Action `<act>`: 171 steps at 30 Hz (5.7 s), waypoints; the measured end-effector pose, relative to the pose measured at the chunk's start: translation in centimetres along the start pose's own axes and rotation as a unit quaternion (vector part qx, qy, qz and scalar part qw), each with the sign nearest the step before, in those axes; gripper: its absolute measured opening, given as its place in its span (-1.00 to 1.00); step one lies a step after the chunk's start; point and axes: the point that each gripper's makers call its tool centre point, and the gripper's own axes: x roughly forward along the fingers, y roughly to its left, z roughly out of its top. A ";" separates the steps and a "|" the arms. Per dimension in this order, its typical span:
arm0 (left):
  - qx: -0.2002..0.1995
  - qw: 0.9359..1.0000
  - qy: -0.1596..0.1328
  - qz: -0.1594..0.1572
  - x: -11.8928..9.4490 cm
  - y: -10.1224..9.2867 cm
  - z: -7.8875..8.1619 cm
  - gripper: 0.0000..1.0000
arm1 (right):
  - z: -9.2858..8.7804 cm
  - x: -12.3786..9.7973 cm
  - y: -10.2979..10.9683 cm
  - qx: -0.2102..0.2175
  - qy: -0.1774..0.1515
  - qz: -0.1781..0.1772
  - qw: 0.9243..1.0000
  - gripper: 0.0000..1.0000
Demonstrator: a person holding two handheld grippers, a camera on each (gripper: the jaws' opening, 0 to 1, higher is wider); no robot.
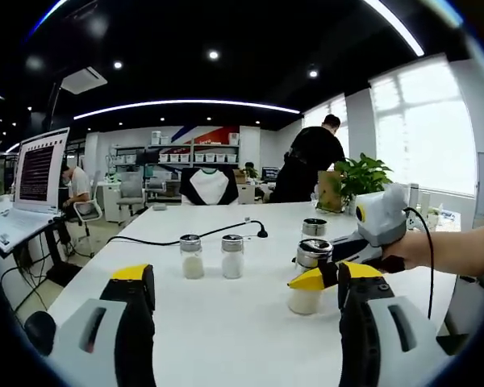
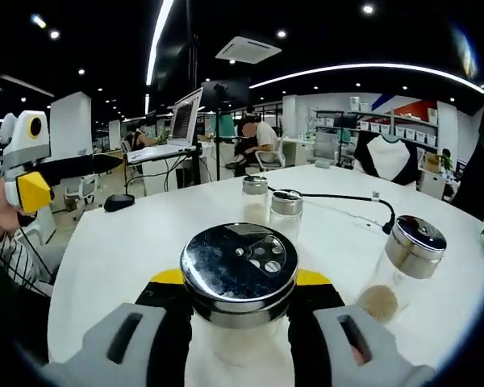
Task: Rotate the seasoning bottle until the label or dispensing opening points toward the visible target arrow and the bottle remains upright within the marked orientation range
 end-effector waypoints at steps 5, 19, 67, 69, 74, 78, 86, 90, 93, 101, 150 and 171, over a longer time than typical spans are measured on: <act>-0.004 1.000 0.003 -0.002 0.0 -0.1 -0.2 0.99 | 0.0 0.0 -0.2 0.009 0.000 -0.035 0.999 -0.12; -0.010 1.000 0.003 0.000 -0.4 -0.1 -0.4 0.99 | -0.2 0.3 -1.1 0.035 0.005 -0.115 0.993 -0.12; -0.012 1.000 0.003 0.004 -0.2 -0.1 -0.1 0.98 | -0.1 0.3 -2.2 0.093 -0.001 -0.259 0.961 0.00; -0.013 1.000 0.005 0.003 -0.1 -0.2 -0.3 0.97 | 0.0 0.2 -2.0 0.096 0.002 -0.253 0.963 0.04; -0.015 1.000 0.007 -0.002 -0.1 -0.5 -0.4 0.97 | -0.8 -0.3 -2.0 0.093 0.021 -0.240 0.966 0.22; -0.010 1.000 0.005 -0.004 -0.2 -0.8 -0.1 0.97 | -0.6 -0.7 -2.0 0.076 0.019 -0.212 0.974 0.28; -0.025 1.000 0.013 -0.012 -0.1 -1.1 -0.4 0.96 | -0.9 -0.9 -1.7 0.037 0.039 -0.130 0.990 0.51; -0.019 1.000 0.011 -0.010 -0.2 -1.0 -0.1 0.96 | -1.1 -1.2 -1.9 0.054 0.034 -0.091 0.994 0.44; -0.024 1.000 0.011 -0.011 -0.2 -1.0 -0.1 0.96 | -0.9 -1.2 -1.3 0.060 0.025 -0.046 0.997 0.39; -0.019 1.000 0.015 -0.013 -0.6 -1.1 0.1 0.96 | -1.6 -0.5 0.3 0.005 0.025 0.050 0.998 0.20; -0.017 0.999 0.004 -0.029 -0.3 -0.9 0.4 0.98 | -0.4 0.0 1.6 -0.027 -0.016 0.146 0.989 -0.18; -0.020 1.000 0.006 -0.023 -0.6 -0.7 0.1 0.98 | -0.6 0.3 0.8 0.003 -0.002 0.064 0.998 -0.18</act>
